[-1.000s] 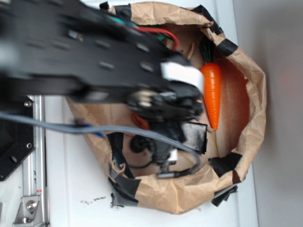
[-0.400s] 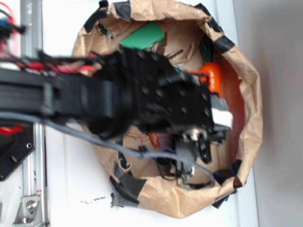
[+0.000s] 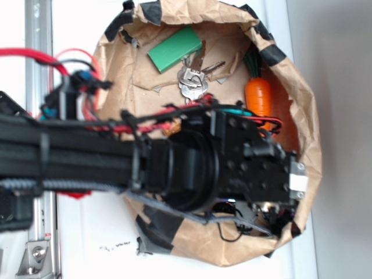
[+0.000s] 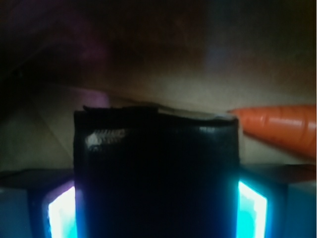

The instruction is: Grab the black box.

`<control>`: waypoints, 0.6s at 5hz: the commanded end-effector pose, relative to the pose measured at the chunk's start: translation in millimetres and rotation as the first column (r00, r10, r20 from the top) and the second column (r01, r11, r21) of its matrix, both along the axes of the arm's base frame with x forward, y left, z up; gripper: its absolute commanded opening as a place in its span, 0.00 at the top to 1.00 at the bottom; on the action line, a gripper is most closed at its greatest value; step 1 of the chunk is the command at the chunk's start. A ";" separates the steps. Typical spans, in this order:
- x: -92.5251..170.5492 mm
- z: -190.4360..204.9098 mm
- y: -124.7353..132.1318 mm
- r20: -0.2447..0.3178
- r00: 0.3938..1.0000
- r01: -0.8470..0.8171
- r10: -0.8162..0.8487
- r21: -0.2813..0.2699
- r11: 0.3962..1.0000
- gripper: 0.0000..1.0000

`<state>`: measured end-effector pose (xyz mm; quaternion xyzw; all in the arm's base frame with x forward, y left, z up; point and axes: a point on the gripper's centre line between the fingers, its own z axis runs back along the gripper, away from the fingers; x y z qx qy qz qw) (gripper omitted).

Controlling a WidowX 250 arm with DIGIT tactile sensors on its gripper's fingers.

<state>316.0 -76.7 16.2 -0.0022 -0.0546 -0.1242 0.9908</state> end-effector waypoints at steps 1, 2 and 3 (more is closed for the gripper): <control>-22.5 39.0 30.8 0.027 0.980 -0.198 0.198 0.012 0.980 1.00; -43.3 85.9 79.1 0.056 0.924 -0.374 0.378 -0.072 0.925 1.00; -50.4 126.4 94.6 0.031 0.902 -0.420 0.431 -0.168 0.892 1.00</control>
